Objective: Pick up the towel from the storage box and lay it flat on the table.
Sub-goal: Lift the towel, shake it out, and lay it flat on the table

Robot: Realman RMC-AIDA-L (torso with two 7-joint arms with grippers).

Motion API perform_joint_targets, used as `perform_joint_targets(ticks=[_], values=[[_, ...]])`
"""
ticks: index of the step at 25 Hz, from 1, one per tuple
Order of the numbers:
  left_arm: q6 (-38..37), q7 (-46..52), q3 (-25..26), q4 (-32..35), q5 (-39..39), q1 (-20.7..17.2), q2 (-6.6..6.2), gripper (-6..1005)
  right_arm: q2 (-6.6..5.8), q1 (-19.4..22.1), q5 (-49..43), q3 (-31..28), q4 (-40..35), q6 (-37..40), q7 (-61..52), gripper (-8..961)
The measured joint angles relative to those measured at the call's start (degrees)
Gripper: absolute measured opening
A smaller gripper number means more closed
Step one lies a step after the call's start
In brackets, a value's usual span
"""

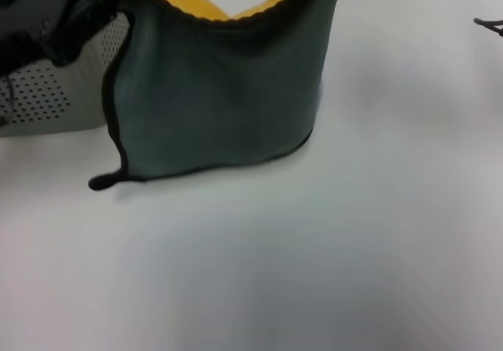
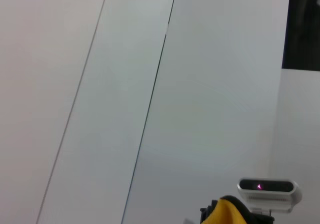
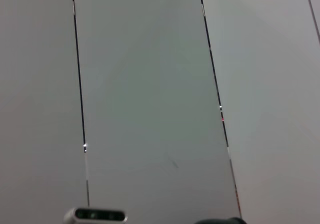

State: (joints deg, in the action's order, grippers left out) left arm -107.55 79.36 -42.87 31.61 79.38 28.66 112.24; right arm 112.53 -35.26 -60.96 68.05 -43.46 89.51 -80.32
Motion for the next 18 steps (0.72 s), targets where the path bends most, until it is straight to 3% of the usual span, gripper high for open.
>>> perform_joint_targets(ticks=[3, 8, 11, 14, 16, 18], values=[[-0.22, 2.75, -0.28, 0.62, 1.82, 0.24, -1.62, 22, 0.42, 1.28, -1.55, 0.7, 0.11, 0.76, -0.12, 1], [-7.38, 5.0, -0.99, 6.19, 6.88, -3.6, -3.55, 22, 3.48, 10.11, -3.62, 4.9, -1.85, 7.68, -0.69, 0], [-9.52, 7.57, -5.18, 9.97, 4.57, -6.2, -5.51, 21, 3.43, 15.73, -0.2, 8.61, -7.59, 12.15, -3.42, 0], [-9.54, 11.07, -14.78, 13.92, -2.07, -9.03, -8.65, 21, 3.46, 20.68, 2.44, 9.9, -14.15, 13.84, -6.01, 0], [-9.35, 13.02, -18.52, 14.82, -4.09, -9.44, -9.92, 21, 3.43, 21.81, 2.63, 11.03, -14.72, 12.78, -6.6, 0], [-8.78, 15.24, -18.43, 14.24, -1.98, -8.67, -9.71, 20, 3.26, 19.63, 1.86, 12.99, -10.59, 10.05, -6.09, 0]])
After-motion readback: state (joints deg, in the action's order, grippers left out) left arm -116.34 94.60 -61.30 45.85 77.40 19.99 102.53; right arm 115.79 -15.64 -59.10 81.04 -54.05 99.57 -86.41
